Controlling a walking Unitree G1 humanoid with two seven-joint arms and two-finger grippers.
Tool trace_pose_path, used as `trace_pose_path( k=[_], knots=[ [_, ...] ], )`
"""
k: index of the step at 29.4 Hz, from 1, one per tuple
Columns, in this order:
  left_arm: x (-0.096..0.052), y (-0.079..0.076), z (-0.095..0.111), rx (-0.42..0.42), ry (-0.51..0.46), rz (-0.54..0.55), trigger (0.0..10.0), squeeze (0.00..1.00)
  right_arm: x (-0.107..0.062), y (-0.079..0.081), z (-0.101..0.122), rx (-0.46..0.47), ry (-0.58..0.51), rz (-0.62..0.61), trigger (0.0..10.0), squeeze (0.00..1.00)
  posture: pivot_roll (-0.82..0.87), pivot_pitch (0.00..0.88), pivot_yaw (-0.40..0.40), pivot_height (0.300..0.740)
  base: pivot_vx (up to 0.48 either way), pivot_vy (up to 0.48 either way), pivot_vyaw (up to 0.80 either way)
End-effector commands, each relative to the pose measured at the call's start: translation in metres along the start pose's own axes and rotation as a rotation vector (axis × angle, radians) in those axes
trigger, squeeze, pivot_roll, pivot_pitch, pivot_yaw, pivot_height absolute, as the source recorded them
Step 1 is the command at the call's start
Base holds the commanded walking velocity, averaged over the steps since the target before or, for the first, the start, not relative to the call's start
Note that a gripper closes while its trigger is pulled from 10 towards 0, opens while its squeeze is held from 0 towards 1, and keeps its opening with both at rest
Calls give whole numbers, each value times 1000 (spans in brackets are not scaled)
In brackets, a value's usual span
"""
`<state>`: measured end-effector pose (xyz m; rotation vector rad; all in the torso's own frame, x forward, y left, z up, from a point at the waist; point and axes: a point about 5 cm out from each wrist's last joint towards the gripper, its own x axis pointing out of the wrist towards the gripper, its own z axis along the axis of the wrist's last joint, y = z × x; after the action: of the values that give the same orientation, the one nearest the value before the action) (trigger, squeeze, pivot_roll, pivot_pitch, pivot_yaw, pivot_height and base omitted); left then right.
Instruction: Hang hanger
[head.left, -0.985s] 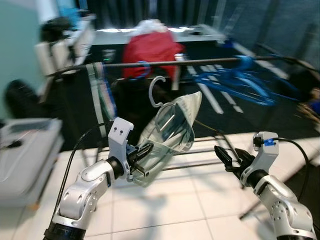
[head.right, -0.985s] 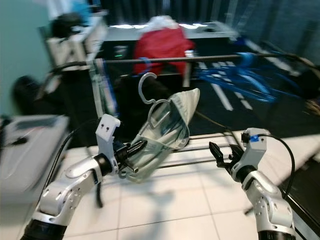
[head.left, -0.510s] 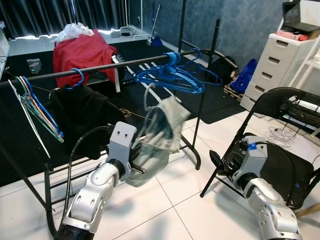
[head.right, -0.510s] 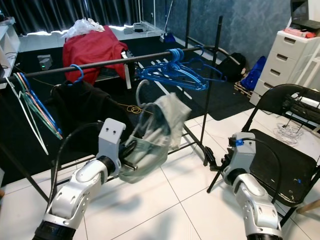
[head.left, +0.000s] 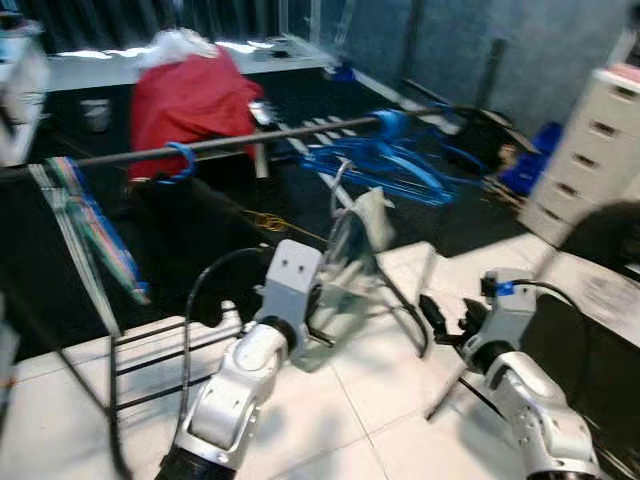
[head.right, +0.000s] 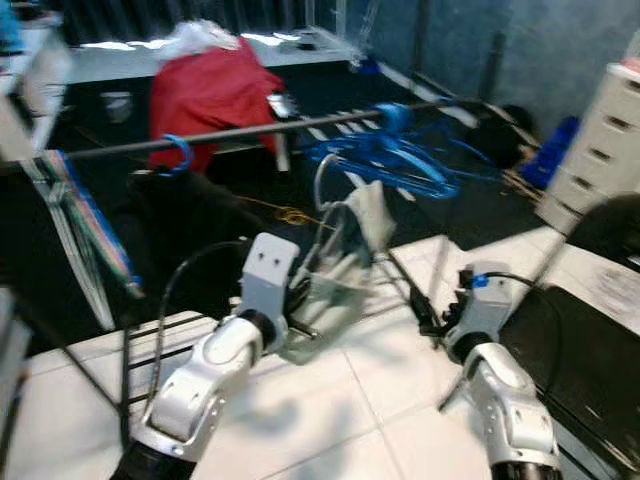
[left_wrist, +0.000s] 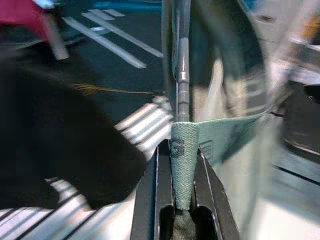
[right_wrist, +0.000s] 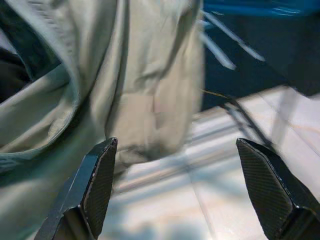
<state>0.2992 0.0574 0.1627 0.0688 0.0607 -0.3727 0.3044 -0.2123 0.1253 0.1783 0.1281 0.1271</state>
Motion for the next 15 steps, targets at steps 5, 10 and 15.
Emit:
trace_pose_path(
  k=[5, 10, 15],
  knots=[
    [1, 2, 1, -12, 33, 57, 10000, 0, -1, 1, -6, 5, 18, 14, 10000, 0, -76, 53, -25, 740, 322, 0, 0],
    [2, -3, 2, -21, 43, 53, 10000, 0, -1, 2, -6, 11, 15, 20, 10000, 0, -77, 59, -23, 740, 321, 0, 0],
    [3, -11, 3, -49, 61, 40, 10000, 0, -1, 3, -6, 19, 14, 27, 10000, 0, -80, 62, -21, 740, 325, 0, 0]
  ],
)
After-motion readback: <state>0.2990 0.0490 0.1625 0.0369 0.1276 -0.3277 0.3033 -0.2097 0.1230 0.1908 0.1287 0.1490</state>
